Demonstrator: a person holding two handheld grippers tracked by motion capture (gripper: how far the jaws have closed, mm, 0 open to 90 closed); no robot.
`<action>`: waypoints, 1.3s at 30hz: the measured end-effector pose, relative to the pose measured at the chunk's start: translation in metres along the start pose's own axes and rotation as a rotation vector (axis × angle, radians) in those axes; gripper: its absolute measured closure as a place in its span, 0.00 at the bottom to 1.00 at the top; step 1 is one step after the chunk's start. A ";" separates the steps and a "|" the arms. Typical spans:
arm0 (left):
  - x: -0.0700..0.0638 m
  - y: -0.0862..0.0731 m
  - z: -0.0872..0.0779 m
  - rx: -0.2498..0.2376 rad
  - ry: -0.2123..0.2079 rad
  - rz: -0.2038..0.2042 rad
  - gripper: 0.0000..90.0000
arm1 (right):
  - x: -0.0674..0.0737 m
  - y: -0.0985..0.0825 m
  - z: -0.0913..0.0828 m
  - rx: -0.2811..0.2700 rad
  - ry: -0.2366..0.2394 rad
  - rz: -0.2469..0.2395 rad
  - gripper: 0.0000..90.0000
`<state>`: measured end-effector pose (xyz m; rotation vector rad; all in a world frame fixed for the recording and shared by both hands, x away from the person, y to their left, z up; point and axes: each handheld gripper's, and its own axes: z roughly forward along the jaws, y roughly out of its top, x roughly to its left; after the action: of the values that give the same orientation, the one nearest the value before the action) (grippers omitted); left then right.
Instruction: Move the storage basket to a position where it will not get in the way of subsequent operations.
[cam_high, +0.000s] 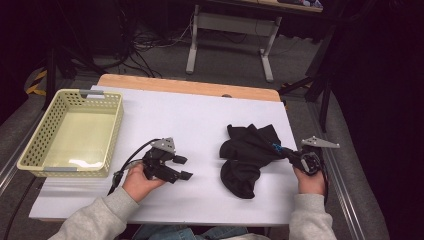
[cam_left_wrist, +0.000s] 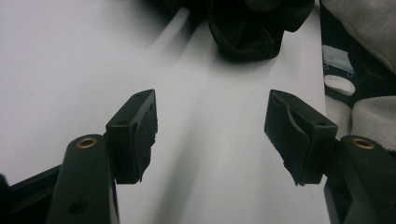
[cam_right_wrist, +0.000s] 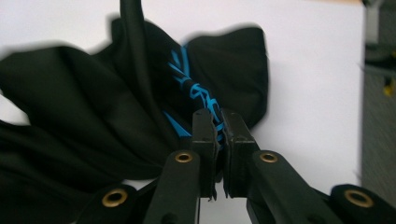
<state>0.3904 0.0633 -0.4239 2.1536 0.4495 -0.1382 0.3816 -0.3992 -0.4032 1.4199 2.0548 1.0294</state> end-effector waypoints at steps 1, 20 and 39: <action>-0.001 0.002 0.004 0.004 -0.006 0.007 0.39 | -0.004 -0.004 0.001 0.013 -0.002 0.014 0.95; -0.012 0.045 0.095 0.034 -0.095 0.004 0.43 | -0.006 -0.011 -0.001 0.007 0.008 0.020 0.95; -0.009 0.049 0.085 0.005 -0.015 0.007 1.00 | 0.003 -0.007 0.000 -0.025 0.041 -0.012 0.95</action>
<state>0.4059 -0.0333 -0.4338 2.1573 0.4328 -0.1517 0.3760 -0.3975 -0.4082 1.3827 2.0696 1.0841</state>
